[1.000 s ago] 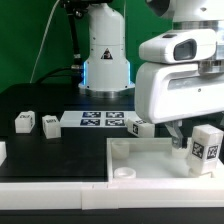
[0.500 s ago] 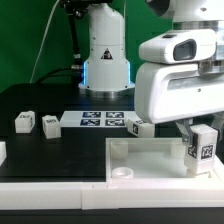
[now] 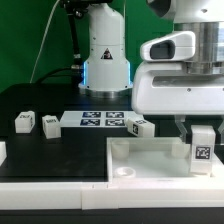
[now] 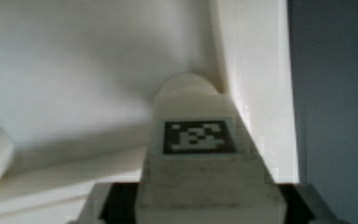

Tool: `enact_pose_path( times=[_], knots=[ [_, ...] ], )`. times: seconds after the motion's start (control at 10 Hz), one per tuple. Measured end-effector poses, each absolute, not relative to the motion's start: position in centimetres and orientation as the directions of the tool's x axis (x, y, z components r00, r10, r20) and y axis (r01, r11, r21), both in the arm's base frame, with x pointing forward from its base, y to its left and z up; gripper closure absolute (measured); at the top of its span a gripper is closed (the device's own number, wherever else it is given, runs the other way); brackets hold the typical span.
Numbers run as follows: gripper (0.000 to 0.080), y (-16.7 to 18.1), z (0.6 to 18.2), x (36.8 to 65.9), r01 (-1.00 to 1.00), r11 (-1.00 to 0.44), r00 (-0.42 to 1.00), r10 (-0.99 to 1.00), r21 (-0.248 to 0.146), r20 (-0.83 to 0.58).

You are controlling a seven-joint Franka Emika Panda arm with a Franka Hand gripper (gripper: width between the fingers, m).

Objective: Assemble one leg

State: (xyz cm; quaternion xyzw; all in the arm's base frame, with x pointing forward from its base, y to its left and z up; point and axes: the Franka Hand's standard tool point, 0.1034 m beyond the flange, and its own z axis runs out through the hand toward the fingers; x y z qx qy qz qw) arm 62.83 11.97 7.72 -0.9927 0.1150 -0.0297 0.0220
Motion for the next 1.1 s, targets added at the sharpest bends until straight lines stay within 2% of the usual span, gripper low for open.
enact_pose_path(
  times=[0.2,0.5,0.6,0.8,0.9,1.0,1.1],
  knots=[
    [0.0508,11.86,7.66,62.79,-0.472,-0.879,0.879,-0.475,-0.061,0.044],
    [0.0508,11.64,7.61,62.82,-0.771,-0.632,0.634,-0.774,-0.084,0.004],
    [0.0508,11.61,7.62,62.81,-0.816,-0.573,0.575,-0.818,-0.084,-0.003],
    [0.0502,11.66,7.61,62.79,-0.807,-0.585,0.587,-0.809,-0.084,-0.003],
    [0.025,11.82,7.67,62.81,-0.762,-0.642,0.644,-0.765,-0.084,0.005],
    [0.025,12.05,7.71,62.79,-0.712,-0.697,0.699,-0.715,-0.083,0.012],
    [0.0181,12.36,7.68,62.71,-0.604,-0.793,0.794,-0.607,-0.079,0.025]
  ],
)
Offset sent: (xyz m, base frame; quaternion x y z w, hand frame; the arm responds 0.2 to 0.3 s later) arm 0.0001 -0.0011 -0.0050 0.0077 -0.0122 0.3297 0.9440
